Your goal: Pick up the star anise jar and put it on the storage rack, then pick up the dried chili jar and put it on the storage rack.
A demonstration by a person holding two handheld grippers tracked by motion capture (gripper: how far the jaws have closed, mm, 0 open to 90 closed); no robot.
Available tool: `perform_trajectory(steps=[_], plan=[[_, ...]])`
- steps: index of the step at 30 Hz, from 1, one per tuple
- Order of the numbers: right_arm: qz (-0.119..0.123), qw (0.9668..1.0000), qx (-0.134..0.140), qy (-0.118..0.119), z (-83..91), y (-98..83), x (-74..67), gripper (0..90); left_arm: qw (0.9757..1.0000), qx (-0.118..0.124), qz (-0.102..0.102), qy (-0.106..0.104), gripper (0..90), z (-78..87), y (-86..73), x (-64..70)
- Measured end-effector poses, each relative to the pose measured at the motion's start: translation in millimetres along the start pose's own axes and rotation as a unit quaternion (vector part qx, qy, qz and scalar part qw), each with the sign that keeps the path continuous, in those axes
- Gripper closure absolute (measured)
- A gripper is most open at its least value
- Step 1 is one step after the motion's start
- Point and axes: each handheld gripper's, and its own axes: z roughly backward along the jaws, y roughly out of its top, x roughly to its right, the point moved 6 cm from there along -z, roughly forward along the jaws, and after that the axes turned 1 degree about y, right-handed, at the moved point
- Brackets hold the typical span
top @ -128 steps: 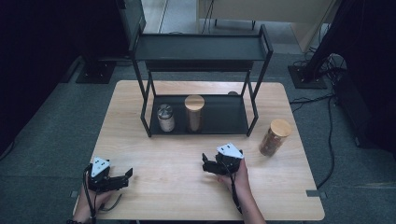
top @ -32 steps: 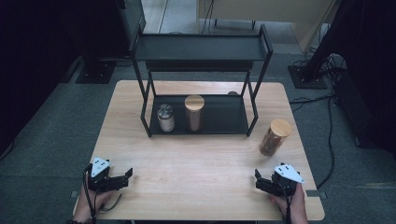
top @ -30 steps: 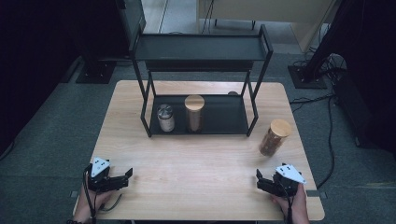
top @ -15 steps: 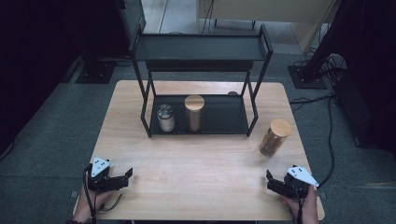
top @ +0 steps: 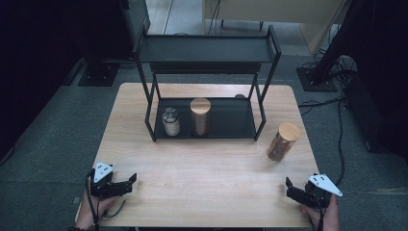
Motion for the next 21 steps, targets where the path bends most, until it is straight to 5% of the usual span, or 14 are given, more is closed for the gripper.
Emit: perform_trajectory(steps=[21], plan=[[-0.018, 0.9998, -0.005, -0.011, 8.0, -7.1, 17.7, 2.9, 1.0000, 0.000, 0.001, 0.003, 0.4, -0.1, 0.0, -0.2]])
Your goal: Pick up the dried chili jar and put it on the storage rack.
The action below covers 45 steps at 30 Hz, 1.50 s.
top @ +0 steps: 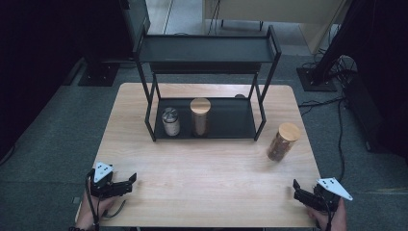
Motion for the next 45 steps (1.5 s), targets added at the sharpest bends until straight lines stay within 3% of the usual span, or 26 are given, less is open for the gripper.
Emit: perform_trajectory(steps=[8, 18, 34, 45], plan=[[0.025, 0.9996, -0.013, 0.003, -4.0, 0.6, -5.2, 5.1, 1.0000, -0.001, 0.000, 0.001, 0.4, -0.5, 0.1, 0.2], [0.054, 0.9981, -0.006, 0.027, -12.7, 7.9, -23.8, 5.3, 0.9999, -0.006, -0.008, 0.008, 0.4, -1.1, -0.2, 1.3], [0.059, 0.9964, -0.015, 0.059, -24.9, 17.9, -35.5, 6.5, 0.9999, -0.007, -0.005, 0.007, 0.4, -1.4, -0.2, 0.8], [0.066, 0.9954, -0.004, 0.070, -34.9, 38.6, -48.8, 9.3, 0.9999, -0.008, -0.005, 0.006, 0.4, -1.6, -0.2, 0.8]])
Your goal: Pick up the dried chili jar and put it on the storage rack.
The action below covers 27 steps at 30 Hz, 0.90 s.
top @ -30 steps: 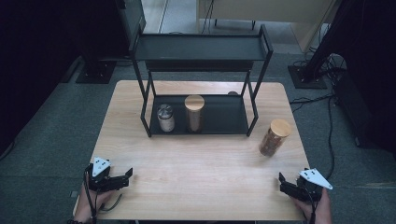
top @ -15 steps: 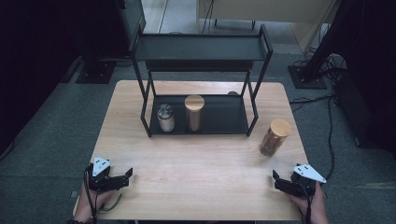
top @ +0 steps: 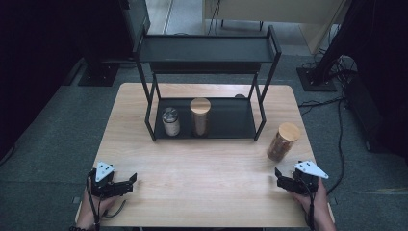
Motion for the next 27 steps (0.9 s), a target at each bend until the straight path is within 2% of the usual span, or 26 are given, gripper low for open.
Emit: perform_trajectory(steps=[21, 27], plan=[[0.006, 0.9998, 0.011, 0.014, -7.8, 28.0, -8.6, 9.6, 1.0000, -0.002, -0.005, -0.005, 0.4, -0.5, -0.1, 1.0], [0.008, 0.9998, 0.014, 0.015, -8.7, 35.4, -8.8, 9.6, 0.9999, -0.001, 0.005, -0.008, 0.4, 0.0, 0.0, -0.9]])
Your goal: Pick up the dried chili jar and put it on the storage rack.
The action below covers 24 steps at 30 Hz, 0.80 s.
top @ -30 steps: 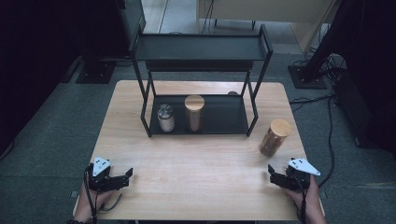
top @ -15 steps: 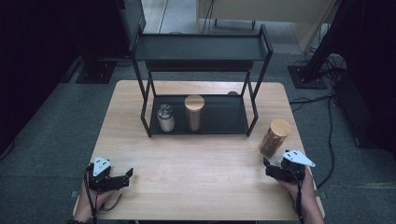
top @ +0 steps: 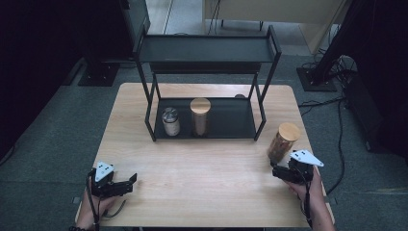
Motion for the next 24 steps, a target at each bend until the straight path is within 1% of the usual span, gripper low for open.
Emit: perform_trajectory(steps=[12, 17, 18, 19, 24], plan=[[0.005, 1.0000, 0.003, 0.002, -1.9, 12.9, 0.3, 10.0, 1.0000, 0.000, -0.003, -0.001, 0.4, -0.4, 0.0, 0.7], [0.000, 1.0000, 0.001, -0.001, -4.4, 15.5, 3.3, 10.2, 1.0000, 0.000, -0.004, -0.001, 0.4, -0.3, 0.0, 0.7], [-0.001, 1.0000, 0.001, -0.002, -4.7, 16.3, 3.8, 14.1, 1.0000, 0.000, -0.003, -0.001, 0.4, -0.3, 0.0, 0.8], [-0.003, 1.0000, 0.003, -0.006, -4.8, 17.2, 4.8, 15.3, 1.0000, 0.001, -0.002, -0.002, 0.4, -0.4, 0.1, 0.9], [-0.007, 1.0000, 0.004, -0.003, -6.7, 21.9, 7.4, 15.6, 1.0000, 0.001, -0.003, -0.002, 0.4, -0.4, 0.1, 1.0]])
